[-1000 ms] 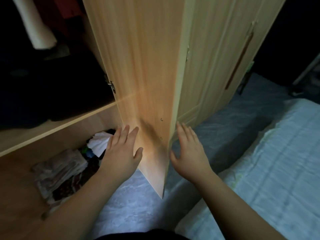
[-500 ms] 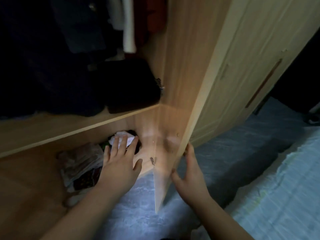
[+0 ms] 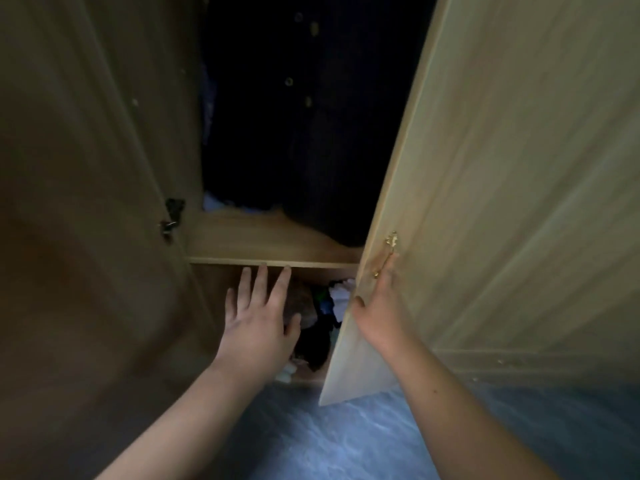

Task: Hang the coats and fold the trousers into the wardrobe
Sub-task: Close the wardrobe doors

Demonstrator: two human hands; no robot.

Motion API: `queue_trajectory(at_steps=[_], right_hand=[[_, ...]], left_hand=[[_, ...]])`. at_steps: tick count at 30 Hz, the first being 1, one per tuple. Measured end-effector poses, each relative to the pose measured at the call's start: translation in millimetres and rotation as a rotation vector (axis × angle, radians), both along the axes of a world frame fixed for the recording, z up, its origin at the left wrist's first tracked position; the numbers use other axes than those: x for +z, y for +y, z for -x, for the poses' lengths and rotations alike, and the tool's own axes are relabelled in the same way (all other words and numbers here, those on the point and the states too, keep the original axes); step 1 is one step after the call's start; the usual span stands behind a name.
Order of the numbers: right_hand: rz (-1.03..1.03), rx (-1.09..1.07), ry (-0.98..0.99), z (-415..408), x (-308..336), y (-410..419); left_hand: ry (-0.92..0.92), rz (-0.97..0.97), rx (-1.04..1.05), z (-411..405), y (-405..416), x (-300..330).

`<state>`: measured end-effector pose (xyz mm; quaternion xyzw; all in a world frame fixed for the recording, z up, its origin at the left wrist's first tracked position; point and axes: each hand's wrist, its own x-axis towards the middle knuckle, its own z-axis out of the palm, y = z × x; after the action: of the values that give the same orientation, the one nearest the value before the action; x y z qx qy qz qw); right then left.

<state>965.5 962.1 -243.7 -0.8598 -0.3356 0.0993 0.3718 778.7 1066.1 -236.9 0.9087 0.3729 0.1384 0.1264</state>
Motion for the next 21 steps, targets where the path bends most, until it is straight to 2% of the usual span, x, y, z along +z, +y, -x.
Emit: queue_trajectory(at_steps=[13,21], right_hand=[[0.090,0.210,-0.011,-67,-9,38],[0.068,0.228,-0.011,-62,-4,38]], left_hand=[[0.027,0.042,0.240,-32,9,1],[0.054,0.031,0.321,-16,-8,-12]])
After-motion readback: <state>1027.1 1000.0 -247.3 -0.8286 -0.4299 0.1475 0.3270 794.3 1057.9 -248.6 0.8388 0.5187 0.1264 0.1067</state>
